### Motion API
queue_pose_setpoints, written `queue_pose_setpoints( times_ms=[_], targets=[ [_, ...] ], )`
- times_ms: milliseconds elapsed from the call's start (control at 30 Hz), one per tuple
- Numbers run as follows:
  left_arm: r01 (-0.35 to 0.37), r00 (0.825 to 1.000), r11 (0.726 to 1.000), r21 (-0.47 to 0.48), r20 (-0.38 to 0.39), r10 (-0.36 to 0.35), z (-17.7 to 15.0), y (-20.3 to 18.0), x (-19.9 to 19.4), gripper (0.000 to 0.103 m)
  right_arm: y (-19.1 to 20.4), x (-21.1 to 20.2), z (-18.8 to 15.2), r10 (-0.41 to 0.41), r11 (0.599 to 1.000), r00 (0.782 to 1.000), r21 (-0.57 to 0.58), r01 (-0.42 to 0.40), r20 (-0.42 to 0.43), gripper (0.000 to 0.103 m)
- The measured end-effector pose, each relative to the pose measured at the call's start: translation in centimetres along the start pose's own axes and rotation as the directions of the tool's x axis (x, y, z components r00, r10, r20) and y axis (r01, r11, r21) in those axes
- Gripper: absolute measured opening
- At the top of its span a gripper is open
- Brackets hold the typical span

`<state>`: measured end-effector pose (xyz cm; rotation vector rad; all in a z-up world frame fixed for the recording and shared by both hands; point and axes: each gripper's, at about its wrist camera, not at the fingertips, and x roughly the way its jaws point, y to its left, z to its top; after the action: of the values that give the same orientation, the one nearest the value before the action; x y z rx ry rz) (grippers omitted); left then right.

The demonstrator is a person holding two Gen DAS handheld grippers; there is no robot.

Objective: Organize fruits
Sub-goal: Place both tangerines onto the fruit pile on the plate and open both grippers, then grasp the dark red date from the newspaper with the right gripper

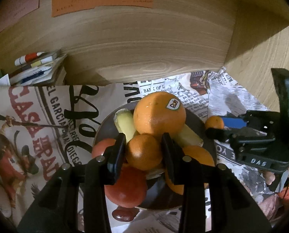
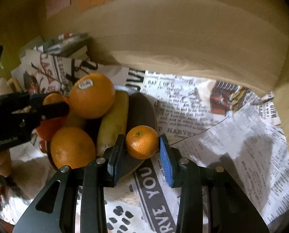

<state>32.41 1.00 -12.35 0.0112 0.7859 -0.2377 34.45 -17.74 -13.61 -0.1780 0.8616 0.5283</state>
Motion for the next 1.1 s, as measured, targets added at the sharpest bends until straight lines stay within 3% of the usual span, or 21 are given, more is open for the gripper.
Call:
queue_pose_setpoints(
  times_ms=[133, 267, 467, 800, 1100],
  targets=[
    [-0.018, 1.000, 1.000, 0.013, 0.006, 0.018, 0.0, -0.2, 0.1, 0.041, 0.1, 0.8, -0.3, 0.004, 1.000, 1.000, -0.017, -0.005, -0.030, 0.033],
    [-0.023, 1.000, 1.000, 0.012, 0.012, 0.023, 0.0, -0.3, 0.0, 0.051, 0.3, 0.8, -0.3, -0.004, 1.000, 0.999, -0.028, 0.004, -0.032, 0.033],
    [-0.026, 0.999, 1.000, 0.007, 0.046, 0.026, -0.1, -0.4, -1.5, 0.056, -0.1, 0.2, -0.1, -0.029, 0.999, 1.000, -0.016, 0.029, -0.001, 0.059],
    [-0.055, 0.989, 0.998, 0.012, 0.135, 0.052, -1.1, -0.9, -6.8, 0.058, 0.6, -3.9, 0.3, -0.046, 0.999, 0.994, 0.000, 0.046, 0.101, 0.059],
    [-0.081, 0.979, 0.997, 0.009, 0.190, 0.078, -3.8, -1.2, -11.1, 0.058, 4.1, -9.4, -1.5, -0.039, 0.999, 0.979, -0.028, 0.045, 0.202, 0.059]
  ],
)
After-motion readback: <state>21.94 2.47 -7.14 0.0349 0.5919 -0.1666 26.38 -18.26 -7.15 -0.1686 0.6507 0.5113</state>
